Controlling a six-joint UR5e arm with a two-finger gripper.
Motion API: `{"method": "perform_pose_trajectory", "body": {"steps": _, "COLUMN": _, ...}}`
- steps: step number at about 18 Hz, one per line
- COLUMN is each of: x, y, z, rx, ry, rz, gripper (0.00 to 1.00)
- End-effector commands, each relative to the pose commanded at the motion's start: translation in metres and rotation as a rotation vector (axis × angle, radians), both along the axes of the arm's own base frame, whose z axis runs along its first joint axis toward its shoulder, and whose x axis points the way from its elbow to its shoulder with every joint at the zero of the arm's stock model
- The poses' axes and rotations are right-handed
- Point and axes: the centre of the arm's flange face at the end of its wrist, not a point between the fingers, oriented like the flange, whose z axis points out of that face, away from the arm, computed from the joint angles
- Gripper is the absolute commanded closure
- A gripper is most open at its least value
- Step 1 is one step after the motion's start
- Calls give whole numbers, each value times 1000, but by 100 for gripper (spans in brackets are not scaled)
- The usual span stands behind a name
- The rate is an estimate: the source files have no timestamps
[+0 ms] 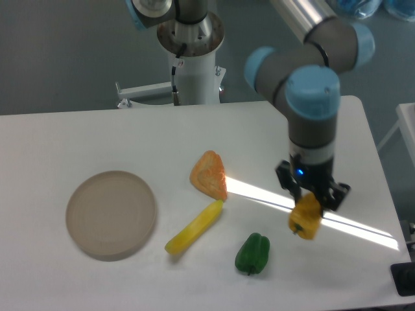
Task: Place the yellow pepper on the plate
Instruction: 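Carry the yellow pepper across the table toward the beige plate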
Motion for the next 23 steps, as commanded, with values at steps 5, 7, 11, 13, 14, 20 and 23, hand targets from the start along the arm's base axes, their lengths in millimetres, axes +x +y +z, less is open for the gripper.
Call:
{"method": "perform_pose_trajectory", "body": {"steps": 5, "x": 65, "y": 0, "z": 8, "rx": 31, "ry": -54, "rz": 58, "gripper": 63}}
{"method": "perform_pose_trajectory", "body": {"steps": 7, "x": 93, "y": 4, "z": 7, "rx": 41, "ry": -84, "rz": 99, "gripper": 63}}
{"method": "perform_pose_trajectory", "body": {"steps": 11, "x": 139, "y": 13, "z": -4, "rx": 37, "ry": -122, "rz": 141, "gripper": 63}}
{"method": "perform_pose_trajectory", "body": {"steps": 13, "x": 162, "y": 19, "z": -12, "rx": 36, "ry": -150, "rz": 192, "gripper": 63}}
{"method": "perform_pose_trajectory", "body": {"steps": 14, "x": 176, "y": 23, "z": -19, "rx": 29, "ry": -166, "rz": 214, "gripper": 63}}
{"method": "perform_pose_trajectory", "body": {"steps": 20, "x": 235, "y": 42, "z": -59, "rx": -14, "ry": -239, "rz": 250, "gripper": 63}}
{"method": "perform_pose_trajectory", "body": {"steps": 23, "x": 253, "y": 55, "z": -83, "rx": -27, "ry": -248, "rz": 257, "gripper": 63}}
